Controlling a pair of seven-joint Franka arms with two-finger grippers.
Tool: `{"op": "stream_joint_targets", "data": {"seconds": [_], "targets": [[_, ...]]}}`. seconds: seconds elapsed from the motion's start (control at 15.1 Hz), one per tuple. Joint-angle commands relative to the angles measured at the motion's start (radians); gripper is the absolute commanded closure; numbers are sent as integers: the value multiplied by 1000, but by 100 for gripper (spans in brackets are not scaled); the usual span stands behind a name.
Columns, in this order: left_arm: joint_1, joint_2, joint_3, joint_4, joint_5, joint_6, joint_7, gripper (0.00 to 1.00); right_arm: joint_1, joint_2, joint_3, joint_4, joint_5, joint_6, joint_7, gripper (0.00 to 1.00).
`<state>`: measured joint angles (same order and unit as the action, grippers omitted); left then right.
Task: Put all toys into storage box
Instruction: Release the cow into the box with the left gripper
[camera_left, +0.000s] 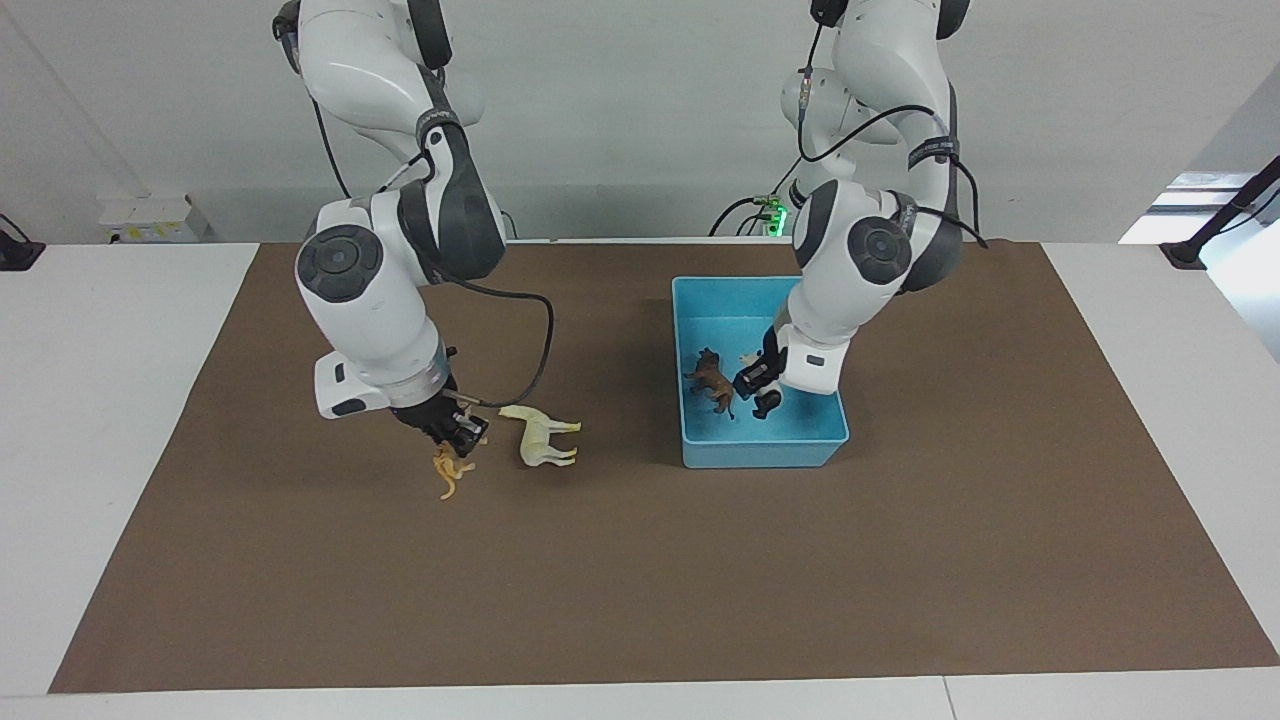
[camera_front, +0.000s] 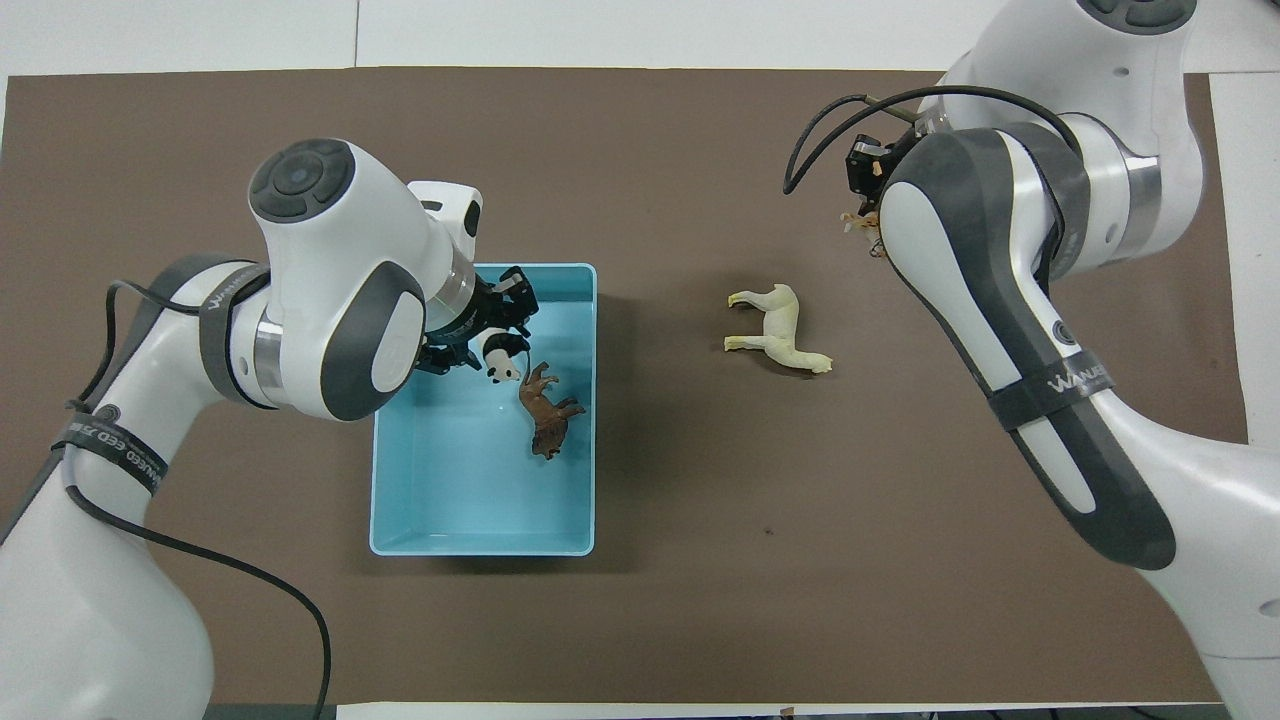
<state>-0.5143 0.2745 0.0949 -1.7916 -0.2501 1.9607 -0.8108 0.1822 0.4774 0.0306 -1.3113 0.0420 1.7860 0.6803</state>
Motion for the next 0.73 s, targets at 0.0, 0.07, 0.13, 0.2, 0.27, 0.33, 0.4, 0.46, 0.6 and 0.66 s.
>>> {"op": "stream_joint_targets", "data": {"seconds": [0.0, 0.07, 0.13, 0.2, 0.27, 0.33, 0.4, 0.46, 0.6, 0.66], "targets": [[5, -81, 28, -75, -11, 17, 18, 0, 14, -28, 6, 6, 18, -39, 50, 100], [11, -99, 29, -75, -3, 1, 18, 0, 17, -29, 9, 6, 15, -45, 76, 100], [17, -118, 35, -60, 9, -34, 19, 0, 40, -34, 11, 7, 16, -45, 87, 100], [36, -142, 35, -40, 65, -80, 34, 0, 69, -43, 9, 10, 15, -46, 108, 100], [65, -167, 34, -25, 136, -110, 69, 0, 101, -45, 9, 18, 15, -46, 151, 100], [94, -193, 34, -9, 179, -146, 120, 0, 158, -43, 11, 58, 13, -48, 204, 100], [138, -217, 35, 6, 187, -192, 180, 0, 224, -37, 9, 88, 13, -46, 244, 100], [189, -239, 34, 27, 190, -247, 258, 0, 279, -34, 9, 98, 13, -30, 264, 100], [271, -264, 35, 60, 190, -340, 408, 0, 389, -36, 11, 98, 22, 62, 291, 100], [310, -268, 34, 75, 190, -376, 483, 0, 434, -33, 11, 96, 57, 114, 317, 100]]}}
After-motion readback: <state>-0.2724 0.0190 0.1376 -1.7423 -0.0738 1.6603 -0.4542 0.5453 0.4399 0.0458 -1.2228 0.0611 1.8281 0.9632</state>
